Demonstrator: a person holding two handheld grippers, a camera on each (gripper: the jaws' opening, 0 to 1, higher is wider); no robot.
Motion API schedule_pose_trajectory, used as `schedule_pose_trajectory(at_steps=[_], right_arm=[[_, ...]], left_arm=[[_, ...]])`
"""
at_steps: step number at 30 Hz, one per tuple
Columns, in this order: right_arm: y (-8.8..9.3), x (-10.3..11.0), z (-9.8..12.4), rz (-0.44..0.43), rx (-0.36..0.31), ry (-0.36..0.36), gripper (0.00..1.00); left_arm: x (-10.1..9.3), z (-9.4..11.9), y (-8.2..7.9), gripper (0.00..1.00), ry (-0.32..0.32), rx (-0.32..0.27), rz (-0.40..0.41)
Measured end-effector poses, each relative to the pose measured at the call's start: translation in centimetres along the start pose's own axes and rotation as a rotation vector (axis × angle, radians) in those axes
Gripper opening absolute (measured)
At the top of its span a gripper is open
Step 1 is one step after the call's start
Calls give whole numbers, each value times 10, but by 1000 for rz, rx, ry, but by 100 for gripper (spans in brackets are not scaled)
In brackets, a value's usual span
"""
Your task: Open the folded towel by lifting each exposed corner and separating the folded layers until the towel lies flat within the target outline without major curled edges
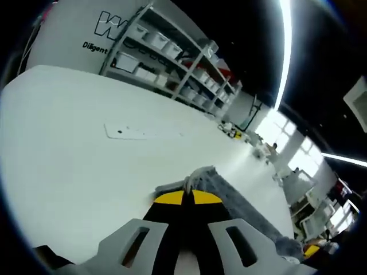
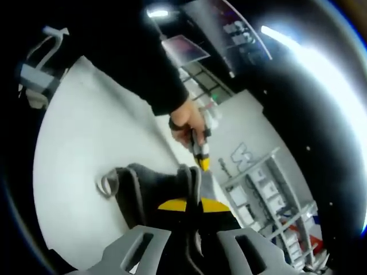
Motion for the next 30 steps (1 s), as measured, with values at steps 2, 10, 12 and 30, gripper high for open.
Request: schedule_pose_trajectory(at_steps=[2,10,12,30], right_arm=[[1,1,-1,8,5,-7,0],[0,-6,0,-11,-2,1,0],[1,-11,-1,-29,-8,6,0],[16,-43,5,-140,-16,57,0]], left_arm=[[-1,0,-1,1,3,-1,-2],[-12,2,-13,1,-14,-2,-23],[-14,0,-15,1,-26,13,-38],[-42,-4,-33,1,-93,67,-149]])
Point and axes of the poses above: the point that each gripper's makers call its tool centre point, and the gripper's own axes: z roughly backward along the fingers, x roughly to its left, y roughly out of its underside, the point moved 4 cm from there along z, roughly backward along the fingers, and after that the axes turned 13 degrees about x, right-handed, at the moved point
